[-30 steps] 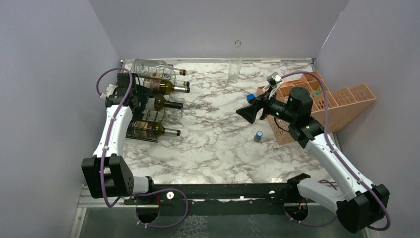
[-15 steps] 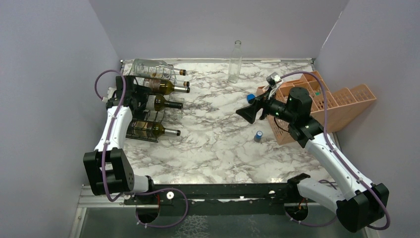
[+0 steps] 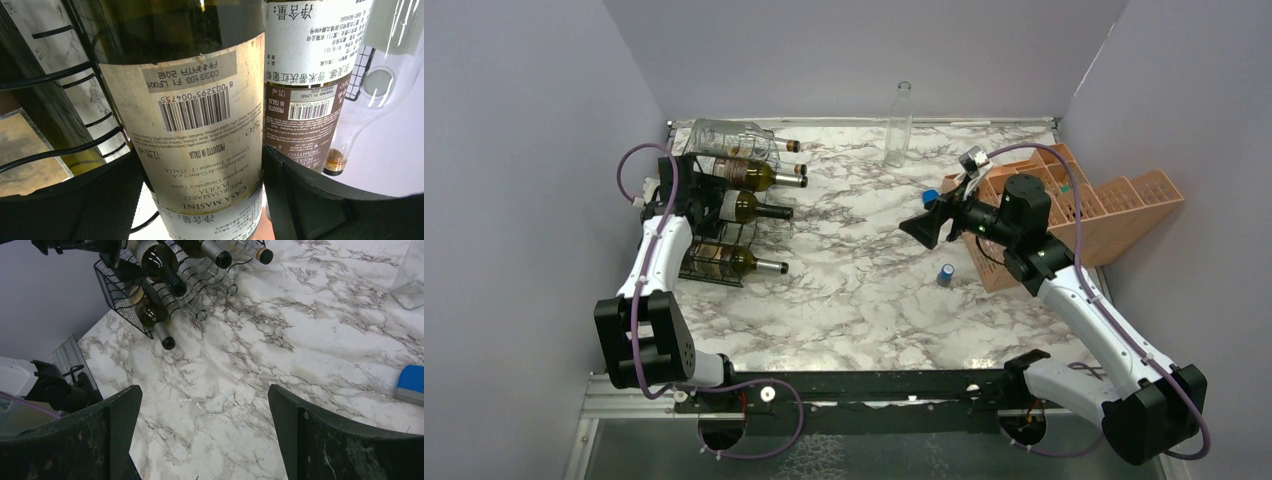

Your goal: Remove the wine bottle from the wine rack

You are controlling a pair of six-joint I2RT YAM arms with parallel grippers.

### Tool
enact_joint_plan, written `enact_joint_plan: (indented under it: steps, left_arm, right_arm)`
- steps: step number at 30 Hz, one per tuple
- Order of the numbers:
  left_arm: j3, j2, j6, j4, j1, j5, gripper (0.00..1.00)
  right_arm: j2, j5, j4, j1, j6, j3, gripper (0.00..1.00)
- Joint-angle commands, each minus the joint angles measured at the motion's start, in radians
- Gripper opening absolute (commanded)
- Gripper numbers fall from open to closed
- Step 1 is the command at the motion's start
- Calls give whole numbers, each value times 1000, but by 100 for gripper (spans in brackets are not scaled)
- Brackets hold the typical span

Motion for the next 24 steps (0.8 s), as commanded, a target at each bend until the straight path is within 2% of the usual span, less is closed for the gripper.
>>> enact_joint_plan:
  steps: [1, 9, 19, 24]
  left_arm:
    - [-20, -5, 8, 11, 22, 9, 82]
    - [-20, -100, 0, 12, 24, 34, 67]
    - [-48, -254, 20, 33, 24, 140, 61]
    - [-52, -344, 54, 38, 25, 138, 58]
  right_arm:
    - [9, -19, 29, -2, -14, -9, 100]
    - [15, -37, 45, -2, -16, -17, 99]
    - [40, -102, 60, -2, -28, -15, 100]
    - [52, -147, 71, -2, -26, -12, 100]
